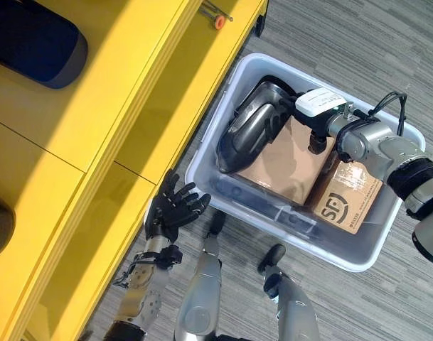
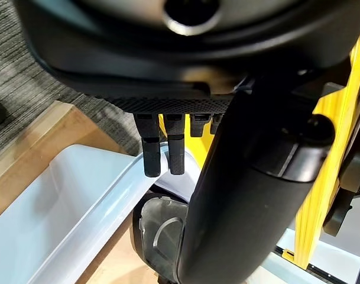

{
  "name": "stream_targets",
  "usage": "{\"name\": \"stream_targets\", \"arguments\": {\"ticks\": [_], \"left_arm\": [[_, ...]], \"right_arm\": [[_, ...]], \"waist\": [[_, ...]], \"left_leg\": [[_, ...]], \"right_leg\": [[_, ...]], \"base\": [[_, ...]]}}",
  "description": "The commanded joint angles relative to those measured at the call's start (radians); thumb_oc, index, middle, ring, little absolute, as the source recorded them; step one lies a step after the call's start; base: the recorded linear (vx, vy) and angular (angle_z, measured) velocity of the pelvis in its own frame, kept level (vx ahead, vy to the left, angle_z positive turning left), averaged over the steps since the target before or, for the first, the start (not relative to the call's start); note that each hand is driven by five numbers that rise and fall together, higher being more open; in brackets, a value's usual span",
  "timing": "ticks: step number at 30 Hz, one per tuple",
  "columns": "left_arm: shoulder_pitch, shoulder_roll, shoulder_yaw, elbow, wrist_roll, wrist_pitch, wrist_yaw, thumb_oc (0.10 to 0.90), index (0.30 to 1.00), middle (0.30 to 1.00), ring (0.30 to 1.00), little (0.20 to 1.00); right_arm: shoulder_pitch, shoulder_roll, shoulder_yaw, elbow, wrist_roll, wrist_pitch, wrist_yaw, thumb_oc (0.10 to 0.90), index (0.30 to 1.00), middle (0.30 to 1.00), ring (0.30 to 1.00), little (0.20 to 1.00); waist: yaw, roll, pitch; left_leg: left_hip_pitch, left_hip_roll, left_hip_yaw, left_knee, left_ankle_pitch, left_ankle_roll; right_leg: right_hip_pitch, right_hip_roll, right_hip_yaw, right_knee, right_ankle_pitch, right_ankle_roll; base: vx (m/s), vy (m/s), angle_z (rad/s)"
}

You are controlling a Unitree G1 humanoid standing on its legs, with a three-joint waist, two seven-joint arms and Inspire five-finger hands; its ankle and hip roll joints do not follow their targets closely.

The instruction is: Move parts from the plastic box to the shelf.

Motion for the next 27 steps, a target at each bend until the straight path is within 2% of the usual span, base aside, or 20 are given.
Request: {"name": "stream_targets", "arguments": {"ticks": [1, 17, 27], "left_arm": [[0.036, 0.060, 0.021, -0.120, -0.041, -0.068, 0.013, 0.900, 1.000, 1.000, 1.000, 1.000], [0.036, 0.070, 0.011, -0.142, -0.038, -0.074, 0.025, 0.900, 1.000, 1.000, 1.000, 1.000], [0.039, 0.072, 0.005, -0.156, -0.037, -0.079, 0.036, 0.900, 1.000, 1.000, 1.000, 1.000]], "right_arm": [[-0.216, -0.054, 0.075, 0.004, -0.013, 0.003, -0.075, 0.900, 1.000, 1.000, 1.000, 1.000], [-0.270, 0.004, 0.112, 0.099, -0.028, 0.014, -0.086, 0.900, 1.000, 1.000, 1.000, 1.000], [-0.305, 0.010, 0.122, 0.125, -0.026, 0.021, -0.100, 0.900, 1.000, 1.000, 1.000, 1.000]], "waist": [[-0.005, -0.044, 0.011], [0.022, -0.033, 0.019], [0.029, -0.023, 0.019]], "left_leg": [[0.005, 0.054, 0.078, 0.091, -0.114, -0.002], [-0.079, 0.035, 0.051, 0.114, -0.123, 0.004], [-0.145, 0.023, 0.036, 0.132, -0.128, 0.006]], "right_leg": [[0.065, -0.040, 0.066, -0.042, 0.036, 0.055], [0.000, -0.040, 0.046, 0.002, 0.014, 0.054], [-0.058, -0.046, 0.038, 0.040, -0.002, 0.056]], "base": [[0.00, 0.000, 0.00], [0.01, -0.002, 0.06], [0.02, -0.003, 0.06]]}}
